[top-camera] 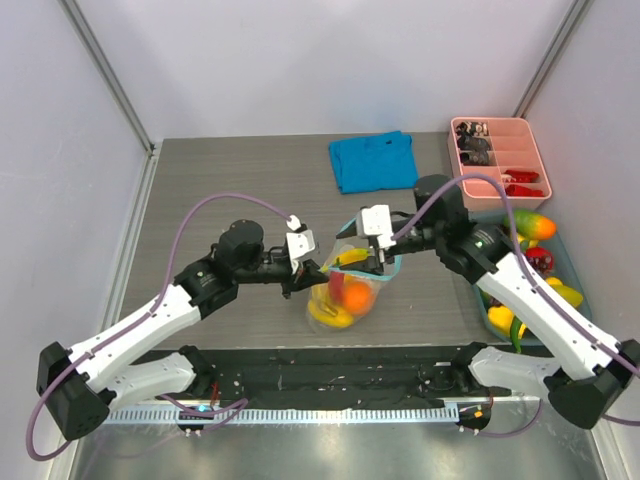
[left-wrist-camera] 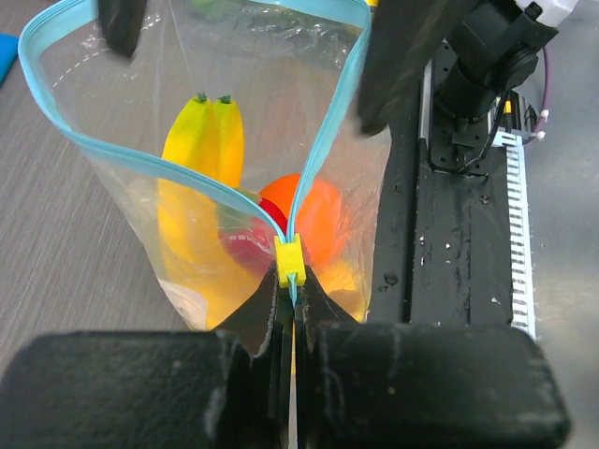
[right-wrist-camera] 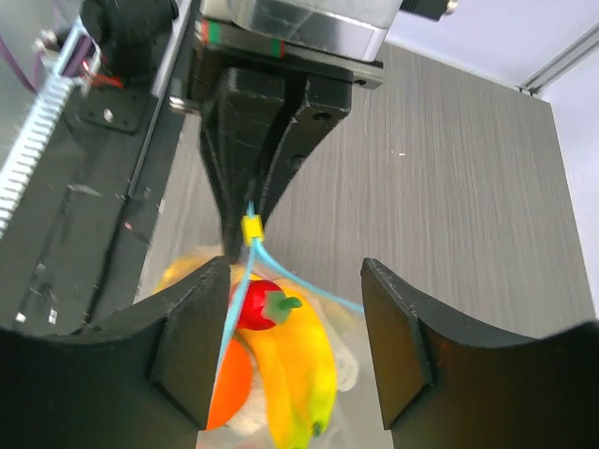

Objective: Place the food in the zip-top bag and seal the zipper
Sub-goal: Zip the zipper food storage bag at the center of the board.

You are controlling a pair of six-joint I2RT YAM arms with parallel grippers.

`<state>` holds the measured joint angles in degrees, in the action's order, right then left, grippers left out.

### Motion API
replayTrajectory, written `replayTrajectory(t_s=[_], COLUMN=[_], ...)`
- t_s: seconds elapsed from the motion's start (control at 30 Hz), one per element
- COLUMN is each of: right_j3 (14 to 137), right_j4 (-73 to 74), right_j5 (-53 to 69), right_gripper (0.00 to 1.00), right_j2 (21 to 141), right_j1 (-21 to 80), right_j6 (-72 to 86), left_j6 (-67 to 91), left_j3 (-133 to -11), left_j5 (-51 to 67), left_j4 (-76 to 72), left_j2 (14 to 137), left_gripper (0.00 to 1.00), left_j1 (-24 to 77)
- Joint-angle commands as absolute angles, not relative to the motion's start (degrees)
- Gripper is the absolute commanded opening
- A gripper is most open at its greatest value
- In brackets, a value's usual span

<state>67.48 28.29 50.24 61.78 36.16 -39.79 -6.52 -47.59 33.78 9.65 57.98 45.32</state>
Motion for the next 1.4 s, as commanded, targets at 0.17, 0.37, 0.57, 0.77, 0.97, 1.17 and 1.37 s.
replayTrajectory(t_s=[0.17, 0.37, 0.57, 0.77, 0.97, 1.17, 1.37], right_j3=[75.6, 75.4, 74.0, 74.4, 73.6, 72.6, 71.0], right_j4=[36.2, 37.8, 35.9, 35.2, 34.5, 34.3, 35.9], right_j5=[43.4, 41.6, 38.8, 37.4, 36.7, 34.5, 30.2], right_gripper=[0.55, 0.50, 0.44, 0.38, 0.28, 0.02, 0.01], right_j2=[68.5, 69.2, 69.7, 71.2, 71.1, 70.0, 68.6], right_j1=[41.9, 45.8, 48.2, 49.0, 49.6, 49.6, 49.5], right_j6=[-56.1, -57.7, -55.1, -53.8, -52.9, -51.2, -52.8], left_j6=[-9.1, -9.2, -9.0, -9.1, -9.0, -9.0, -9.2], left_j3=[-49.7, -49.7, -49.0, -49.2, -49.0, -47.8, -47.3], left_j5=[35.2, 34.3, 33.9, 33.9, 33.2, 31.9, 30.7], left_j4=[9.3, 9.1, 8.3, 8.2, 7.9, 7.2, 7.6], left_j2=[55.4, 55.4, 54.8, 54.8, 54.7, 52.5, 50.5], left_gripper=[0.00, 0.00, 0.00, 0.00, 0.00, 0.00, 0.00], left_j1=[45.5, 45.4, 45.5, 45.5, 45.5, 45.5, 45.5])
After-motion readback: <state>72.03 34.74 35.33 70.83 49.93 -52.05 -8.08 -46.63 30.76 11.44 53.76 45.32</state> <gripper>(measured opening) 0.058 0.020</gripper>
